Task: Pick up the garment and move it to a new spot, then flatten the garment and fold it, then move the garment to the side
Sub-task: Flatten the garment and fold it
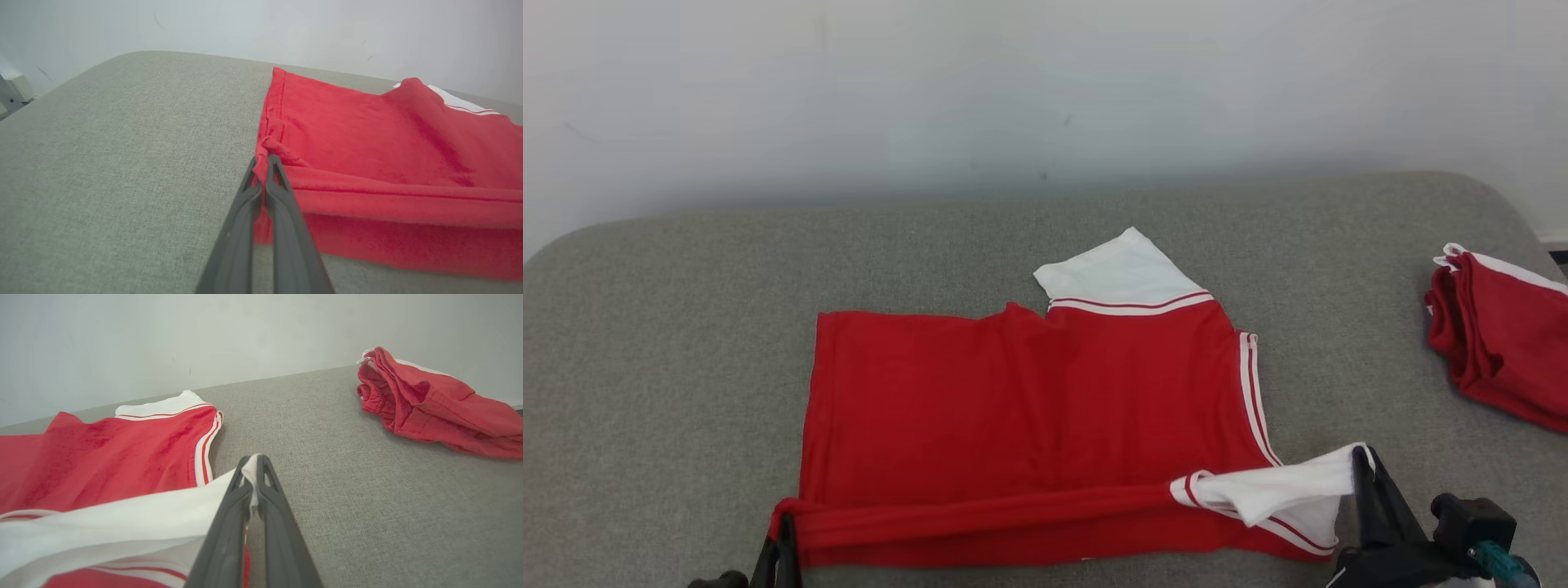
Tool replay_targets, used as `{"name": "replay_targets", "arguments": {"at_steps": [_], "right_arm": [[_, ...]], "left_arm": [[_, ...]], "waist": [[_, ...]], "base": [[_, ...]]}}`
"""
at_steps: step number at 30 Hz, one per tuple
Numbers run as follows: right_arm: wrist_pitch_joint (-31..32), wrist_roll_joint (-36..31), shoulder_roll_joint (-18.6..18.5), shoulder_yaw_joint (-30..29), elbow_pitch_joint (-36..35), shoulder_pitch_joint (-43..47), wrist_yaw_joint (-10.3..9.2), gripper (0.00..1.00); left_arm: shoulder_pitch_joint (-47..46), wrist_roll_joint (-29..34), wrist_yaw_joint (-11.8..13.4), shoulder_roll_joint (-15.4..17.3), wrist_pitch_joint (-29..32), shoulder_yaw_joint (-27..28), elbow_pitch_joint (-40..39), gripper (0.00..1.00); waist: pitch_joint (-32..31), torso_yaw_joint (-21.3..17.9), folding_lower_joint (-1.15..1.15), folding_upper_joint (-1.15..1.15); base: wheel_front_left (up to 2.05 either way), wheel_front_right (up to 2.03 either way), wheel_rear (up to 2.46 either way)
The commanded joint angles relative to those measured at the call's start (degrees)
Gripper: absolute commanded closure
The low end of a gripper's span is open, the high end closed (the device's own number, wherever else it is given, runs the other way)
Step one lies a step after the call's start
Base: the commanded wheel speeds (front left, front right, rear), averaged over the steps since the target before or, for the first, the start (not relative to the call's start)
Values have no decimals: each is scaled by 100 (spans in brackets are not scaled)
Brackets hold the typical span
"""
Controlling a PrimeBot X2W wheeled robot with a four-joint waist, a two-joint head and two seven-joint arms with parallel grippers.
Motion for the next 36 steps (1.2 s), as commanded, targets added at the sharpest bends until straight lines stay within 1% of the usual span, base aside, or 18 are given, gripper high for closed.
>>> {"name": "replay_targets", "arguments": {"at_steps": [1,2,12,13,14,15,19,22,25,31,36], "right_arm": [[-1,-8,-43,-67,70,-238,-18,100],[0,-20,-48,-99,118,-402,-18,100],[0,-109,-167,-143,465,-842,-18,100],[-1,-115,-152,-168,532,-877,-18,93],[0,-131,-134,-145,588,-927,-17,16],[0,-135,-124,-134,587,-985,-17,0],[0,-158,-90,-200,306,-987,-17,0],[0,-166,-62,-245,50,-741,-17,0],[0,-125,-65,-161,-140,-421,-17,0],[0,22,-121,120,-130,220,-17,0],[0,109,-122,300,151,329,-17,0]], "left_arm": [[-234,-16,70,34,-17,-13,17,100],[-354,7,108,36,-17,-29,42,100],[-758,6,108,34,-17,-162,211,100],[-791,-12,119,34,-17,-190,210,51],[-825,-21,135,34,-17,-217,205,0],[-829,-33,155,35,-17,-243,195,0],[-726,-89,237,33,-17,-282,32,0],[-499,-89,307,31,-17,-284,-147,0],[-252,-132,333,31,-17,-300,-188,0],[191,-147,356,32,-17,-258,-197,0],[259,-118,344,31,-17,-248,-161,0]], "waist": [[321,119,-1,-1],[423,144,-1,-1],[692,234,-1,-1],[707,234,-1,-1],[719,234,-1,-1],[729,232,-1,-1],[748,220,-1,-1],[712,209,-1,-1],[620,194,-1,-1],[402,122,-1,-1],[353,101,-1,-1]], "base": [[0,0,0],[0,0,0],[0,0,0],[0,0,0],[0,0,0],[0,0,0],[0,0,0],[0,0,0],[0,0,0],[0,0,0],[0,0,0]]}}
